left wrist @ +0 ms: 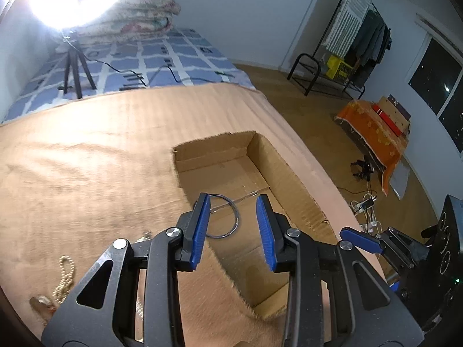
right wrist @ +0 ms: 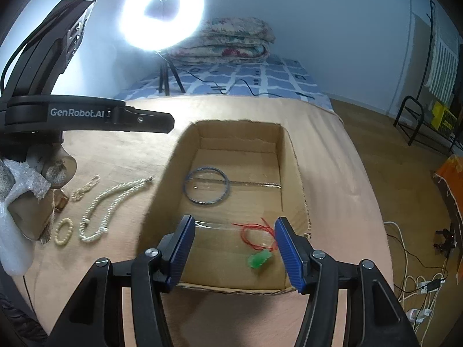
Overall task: Organize jewelry
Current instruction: 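Open the right tool dropping the pendant while the left tool releases the bangle into the box, then grasp the brown leather watch with the left tool while the right tool grasps the bead bracelet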
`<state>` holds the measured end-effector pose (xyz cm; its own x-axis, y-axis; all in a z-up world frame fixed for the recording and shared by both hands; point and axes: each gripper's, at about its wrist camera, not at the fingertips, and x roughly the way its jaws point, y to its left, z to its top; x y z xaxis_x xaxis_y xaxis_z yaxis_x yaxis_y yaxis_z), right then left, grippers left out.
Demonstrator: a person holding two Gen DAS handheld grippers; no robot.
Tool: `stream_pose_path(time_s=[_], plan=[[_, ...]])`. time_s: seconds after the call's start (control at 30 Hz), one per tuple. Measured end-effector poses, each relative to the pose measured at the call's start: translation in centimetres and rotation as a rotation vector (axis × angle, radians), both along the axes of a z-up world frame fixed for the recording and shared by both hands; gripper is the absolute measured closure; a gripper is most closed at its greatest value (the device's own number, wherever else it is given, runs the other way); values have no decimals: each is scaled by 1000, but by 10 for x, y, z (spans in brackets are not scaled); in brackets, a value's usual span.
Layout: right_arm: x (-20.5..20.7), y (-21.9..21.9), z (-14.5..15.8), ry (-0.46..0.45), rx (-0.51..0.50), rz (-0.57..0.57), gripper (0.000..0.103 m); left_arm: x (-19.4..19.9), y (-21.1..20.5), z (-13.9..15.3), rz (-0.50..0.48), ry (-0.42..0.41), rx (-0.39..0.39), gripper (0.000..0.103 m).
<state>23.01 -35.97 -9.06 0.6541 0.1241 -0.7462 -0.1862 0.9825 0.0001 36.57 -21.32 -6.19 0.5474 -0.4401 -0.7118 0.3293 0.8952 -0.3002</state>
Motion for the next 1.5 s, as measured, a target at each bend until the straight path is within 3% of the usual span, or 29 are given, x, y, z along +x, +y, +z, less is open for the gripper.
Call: stream_pose_path(time_s=[0.3,0.67,0.87,1.1,1.5], plan=[[-25,44,26,-22,11,61,44,-32,68,32,59,-53,3,70],[-44,104,28,-4,32,153,44,-69,176,32,172,-51,44,70],[-48,136,13,42,46,206,49,-85,233,6,245,8,59,70],[-48,175,-14,131,73,306,58,-98,288,-44,328,128,45,70],[-32,229,-63,281,108,374,64,-89,315,-104,349,290,17,70]])
